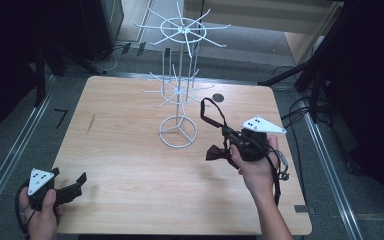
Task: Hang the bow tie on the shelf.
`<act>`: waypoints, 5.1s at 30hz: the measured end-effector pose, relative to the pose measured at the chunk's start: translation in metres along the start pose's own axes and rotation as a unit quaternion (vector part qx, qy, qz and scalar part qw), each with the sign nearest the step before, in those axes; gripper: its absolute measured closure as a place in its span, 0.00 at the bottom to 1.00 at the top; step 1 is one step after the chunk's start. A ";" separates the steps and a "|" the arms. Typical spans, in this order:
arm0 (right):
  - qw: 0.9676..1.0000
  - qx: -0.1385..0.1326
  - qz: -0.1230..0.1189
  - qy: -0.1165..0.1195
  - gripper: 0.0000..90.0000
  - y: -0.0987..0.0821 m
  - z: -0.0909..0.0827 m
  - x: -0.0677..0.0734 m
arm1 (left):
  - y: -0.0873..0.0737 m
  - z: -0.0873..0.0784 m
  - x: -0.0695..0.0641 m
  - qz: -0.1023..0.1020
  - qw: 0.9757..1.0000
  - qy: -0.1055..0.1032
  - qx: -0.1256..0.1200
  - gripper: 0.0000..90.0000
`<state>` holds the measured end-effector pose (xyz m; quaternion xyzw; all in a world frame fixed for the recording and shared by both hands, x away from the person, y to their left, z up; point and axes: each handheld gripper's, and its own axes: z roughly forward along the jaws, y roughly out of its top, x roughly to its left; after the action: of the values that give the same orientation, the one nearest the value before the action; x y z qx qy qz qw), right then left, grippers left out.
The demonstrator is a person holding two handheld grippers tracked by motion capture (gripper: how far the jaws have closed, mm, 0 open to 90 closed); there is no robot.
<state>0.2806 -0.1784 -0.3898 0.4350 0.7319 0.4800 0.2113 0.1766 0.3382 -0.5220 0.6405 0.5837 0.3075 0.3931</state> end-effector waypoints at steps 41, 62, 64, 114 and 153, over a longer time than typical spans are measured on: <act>0.996 0.062 0.049 -0.039 0.96 -0.009 0.107 -0.023 | 0.000 -0.001 0.001 -0.004 1.000 -0.004 0.001 0.08; 0.995 0.026 0.031 -0.090 0.17 -0.010 0.083 -0.026 | 0.000 -0.001 0.002 -0.012 1.000 0.000 -0.009 0.08; 0.995 0.026 0.033 -0.092 0.16 -0.010 0.078 -0.027 | 0.000 -0.001 0.002 -0.012 1.000 0.000 -0.009 0.08; 0.987 0.015 0.101 -0.124 0.15 -0.149 -0.032 -0.090 | -0.001 -0.003 0.000 -0.006 1.000 0.004 -0.016 0.08; 0.973 0.024 0.143 -0.180 0.15 -0.210 -0.084 -0.122 | 0.000 -0.001 0.001 -0.004 1.000 -0.005 -0.003 0.08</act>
<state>0.1933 -0.3576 -0.5515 0.6191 0.6237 0.4011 0.2586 0.1762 0.3389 -0.5219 0.6386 0.5833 0.3044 0.3990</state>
